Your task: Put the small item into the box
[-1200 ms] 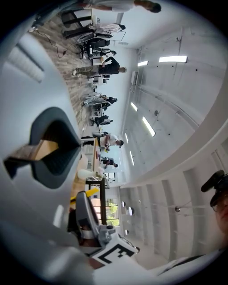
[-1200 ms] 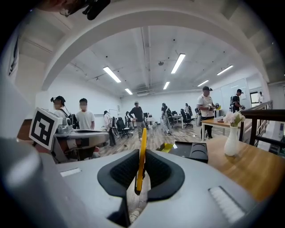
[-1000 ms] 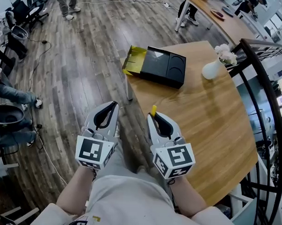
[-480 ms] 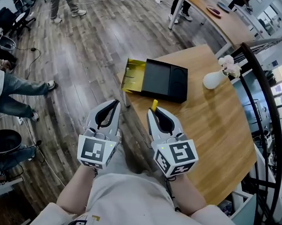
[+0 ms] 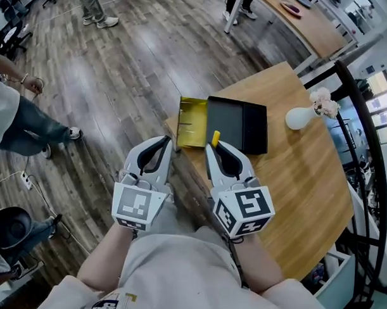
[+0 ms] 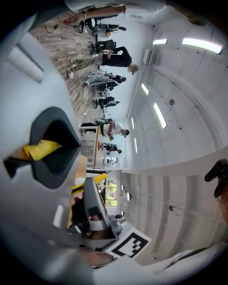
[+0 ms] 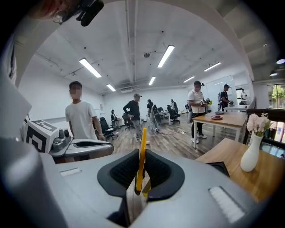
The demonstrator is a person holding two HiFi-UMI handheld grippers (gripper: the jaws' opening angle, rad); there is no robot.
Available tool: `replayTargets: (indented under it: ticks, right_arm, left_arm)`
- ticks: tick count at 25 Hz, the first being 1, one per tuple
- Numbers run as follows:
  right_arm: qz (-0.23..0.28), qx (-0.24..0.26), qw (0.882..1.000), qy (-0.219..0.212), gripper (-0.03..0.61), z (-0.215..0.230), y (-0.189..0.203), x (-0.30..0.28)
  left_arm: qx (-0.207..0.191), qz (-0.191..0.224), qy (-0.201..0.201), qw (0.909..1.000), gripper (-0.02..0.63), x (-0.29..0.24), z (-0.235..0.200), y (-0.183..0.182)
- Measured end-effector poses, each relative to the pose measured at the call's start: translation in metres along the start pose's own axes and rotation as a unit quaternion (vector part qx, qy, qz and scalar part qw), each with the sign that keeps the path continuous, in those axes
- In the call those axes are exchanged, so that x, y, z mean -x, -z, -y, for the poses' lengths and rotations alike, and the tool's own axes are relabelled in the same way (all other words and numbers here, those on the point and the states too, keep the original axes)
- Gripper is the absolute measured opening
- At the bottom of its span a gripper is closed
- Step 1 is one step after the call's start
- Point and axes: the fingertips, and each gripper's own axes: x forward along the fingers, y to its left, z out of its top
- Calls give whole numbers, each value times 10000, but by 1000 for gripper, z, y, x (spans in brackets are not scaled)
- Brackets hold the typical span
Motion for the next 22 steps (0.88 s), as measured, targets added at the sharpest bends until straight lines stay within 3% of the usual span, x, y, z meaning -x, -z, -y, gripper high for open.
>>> replayTargets:
  ticks: [9,22]
  right_arm:
    - [-164,-103,9995,251,44,15,-5,-40]
    - [-455,-134,9989,65,44,30,10,-54]
  left_arm:
    - [46,-143,280,9995,3,-31,-28,4]
    - [290,-286,150,9991,2,-46,-23,12]
